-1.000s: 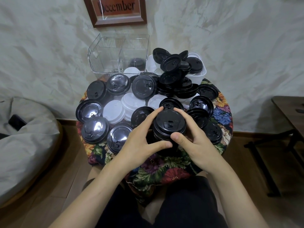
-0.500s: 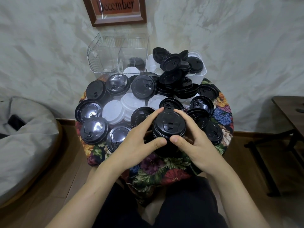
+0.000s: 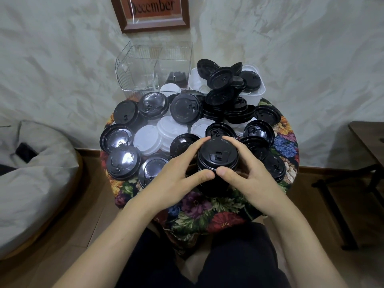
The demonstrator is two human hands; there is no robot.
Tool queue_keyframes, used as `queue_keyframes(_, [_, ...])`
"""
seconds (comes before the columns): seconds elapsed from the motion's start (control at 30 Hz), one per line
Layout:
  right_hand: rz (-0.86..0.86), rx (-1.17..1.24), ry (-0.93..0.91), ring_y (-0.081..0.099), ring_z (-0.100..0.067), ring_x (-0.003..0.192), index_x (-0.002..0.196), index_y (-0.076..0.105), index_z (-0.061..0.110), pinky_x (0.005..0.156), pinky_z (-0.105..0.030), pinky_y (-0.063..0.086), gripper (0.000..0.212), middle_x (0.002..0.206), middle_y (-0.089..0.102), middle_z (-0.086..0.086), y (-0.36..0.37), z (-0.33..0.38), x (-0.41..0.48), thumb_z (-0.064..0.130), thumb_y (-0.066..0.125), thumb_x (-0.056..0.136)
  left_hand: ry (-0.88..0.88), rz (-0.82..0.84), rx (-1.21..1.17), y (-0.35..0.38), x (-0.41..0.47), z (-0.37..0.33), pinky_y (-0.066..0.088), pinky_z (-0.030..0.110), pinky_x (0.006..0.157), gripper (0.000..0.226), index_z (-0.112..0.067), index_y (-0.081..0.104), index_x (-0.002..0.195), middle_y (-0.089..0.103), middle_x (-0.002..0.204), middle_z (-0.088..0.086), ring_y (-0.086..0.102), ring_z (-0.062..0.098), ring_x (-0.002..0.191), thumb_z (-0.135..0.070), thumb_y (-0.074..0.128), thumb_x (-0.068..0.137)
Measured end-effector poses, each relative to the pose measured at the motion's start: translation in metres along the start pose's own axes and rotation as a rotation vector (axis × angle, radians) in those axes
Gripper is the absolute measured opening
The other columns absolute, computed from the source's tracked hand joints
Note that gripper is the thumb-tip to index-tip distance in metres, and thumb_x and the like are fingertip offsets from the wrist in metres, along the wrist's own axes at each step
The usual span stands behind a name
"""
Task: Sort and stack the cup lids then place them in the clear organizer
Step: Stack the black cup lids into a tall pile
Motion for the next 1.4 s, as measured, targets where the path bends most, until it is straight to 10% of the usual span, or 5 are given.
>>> queue_keyframes(0.23, [-0.053, -0.012, 0.01, 0.054, 0.01, 0.128, 0.147, 0.046, 0.047, 0.101, -0.015, 0.042, 0.068, 0.134, 0.06, 0.034, 0.0, 0.001, 0.001, 0.048, 0.076, 0.085, 0.001, 0.033, -0.099, -0.028, 0.016, -0.003, 0.043, 0.038, 0.115, 0.052, -0.04, 0.055, 0.146, 0.063, 0.142, -0.02, 0.055, 0.003, 0.135, -0.064, 0.046, 0.101])
queue_keyframes(0.43, [-0.057, 0.003, 0.048, 0.054, 0.015, 0.123, 0.143, 0.046, 0.053, 0.1, -0.014, 0.041, 0.069, 0.128, 0.058, 0.042, 0.0, -0.001, 0.001, 0.05, 0.077, 0.081, 0.114, -0.398, 0.177, -0.084, 0.089, -0.04, 0.055, 0.028, 0.074, 0.013, -0.031, 0.078, 0.107, 0.072, 0.087, -0.028, 0.069, 0.001, 0.074, -0.029, 0.069, 0.098])
queue_keyframes(0.87, [-0.035, 0.007, 0.067, 0.052, 0.01, 0.13, 0.147, 0.04, 0.057, 0.113, -0.033, 0.041, 0.073, 0.137, 0.056, 0.037, 0.001, -0.005, -0.003, 0.057, 0.075, 0.083, 0.184, -0.333, 0.849, -0.071, 0.225, -0.029, 0.048, 0.042, 0.087, 0.018, -0.017, 0.076, 0.109, 0.072, 0.106, 0.006, 0.062, 0.035, 0.104, -0.024, 0.068, 0.094])
queue_keyframes(1.17, [-0.034, 0.011, 0.051, 0.05, 0.013, 0.13, 0.148, 0.04, 0.055, 0.108, -0.024, 0.039, 0.072, 0.136, 0.055, 0.04, 0.001, -0.006, -0.003, 0.052, 0.076, 0.085, 0.167, -0.432, 0.049, -0.087, 0.119, -0.091, 0.058, 0.047, 0.086, 0.021, -0.008, 0.063, 0.096, 0.074, 0.094, 0.008, 0.071, 0.023, 0.088, -0.029, 0.065, 0.1])
queue_keyframes(1.4, [-0.049, 0.01, 0.024, 0.047, 0.021, 0.126, 0.143, 0.039, 0.056, 0.098, -0.003, 0.036, 0.069, 0.131, 0.052, 0.049, 0.001, -0.005, -0.002, 0.049, 0.074, 0.084, -0.132, -0.316, -0.687, -0.05, 0.019, -0.055, 0.059, 0.024, 0.062, 0.005, -0.013, 0.064, 0.1, 0.076, 0.087, 0.003, 0.069, 0.013, 0.064, -0.015, 0.06, 0.101])
Point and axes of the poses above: each hand's wrist, its own x-axis towards the middle knuckle, its own y-axis out of the palm, z = x × y, the point moved 8 cm from there along x, towards the middle knuckle
